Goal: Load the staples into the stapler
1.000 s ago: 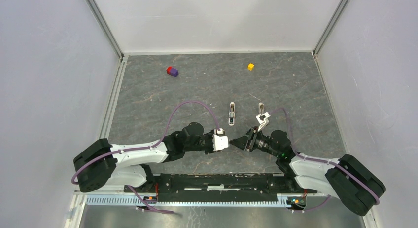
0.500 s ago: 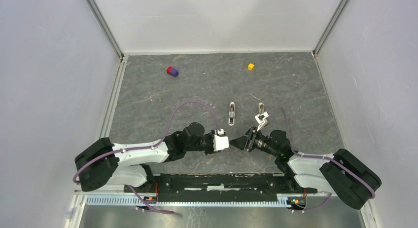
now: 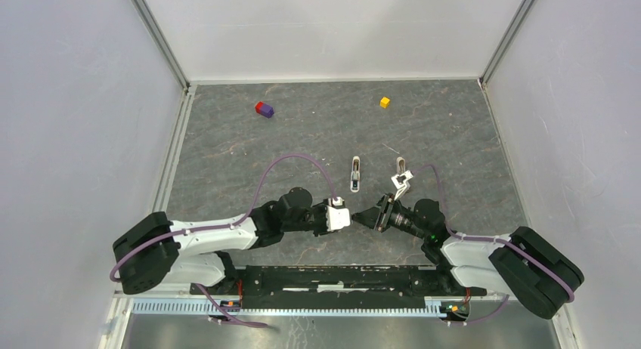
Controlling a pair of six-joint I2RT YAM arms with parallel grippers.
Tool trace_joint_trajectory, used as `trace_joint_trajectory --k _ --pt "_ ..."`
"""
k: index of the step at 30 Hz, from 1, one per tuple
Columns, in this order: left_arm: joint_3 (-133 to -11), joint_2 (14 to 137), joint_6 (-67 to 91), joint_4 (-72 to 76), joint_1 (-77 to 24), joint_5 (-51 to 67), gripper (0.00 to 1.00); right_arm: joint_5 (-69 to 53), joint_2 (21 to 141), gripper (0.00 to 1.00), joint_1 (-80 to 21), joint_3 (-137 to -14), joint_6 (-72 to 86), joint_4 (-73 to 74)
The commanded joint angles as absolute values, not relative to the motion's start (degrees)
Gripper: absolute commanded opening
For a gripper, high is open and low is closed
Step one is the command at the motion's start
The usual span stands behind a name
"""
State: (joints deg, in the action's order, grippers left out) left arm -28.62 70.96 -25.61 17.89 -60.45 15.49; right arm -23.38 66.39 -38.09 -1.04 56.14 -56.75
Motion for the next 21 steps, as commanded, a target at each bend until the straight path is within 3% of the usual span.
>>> trace_joint_trajectory --k 1,21 --pt "-28.4 68.6 -28.14 22.81 -60.46 16.27 0.42 -23.0 65.63 0.42 -38.14 4.7 56.67 -59.42" --pt "-28.9 69.1 -28.43 23.69 -60.49 17.3 0.42 -22.66 67.3 0.41 -38.45 4.18 56.76 -57.91"
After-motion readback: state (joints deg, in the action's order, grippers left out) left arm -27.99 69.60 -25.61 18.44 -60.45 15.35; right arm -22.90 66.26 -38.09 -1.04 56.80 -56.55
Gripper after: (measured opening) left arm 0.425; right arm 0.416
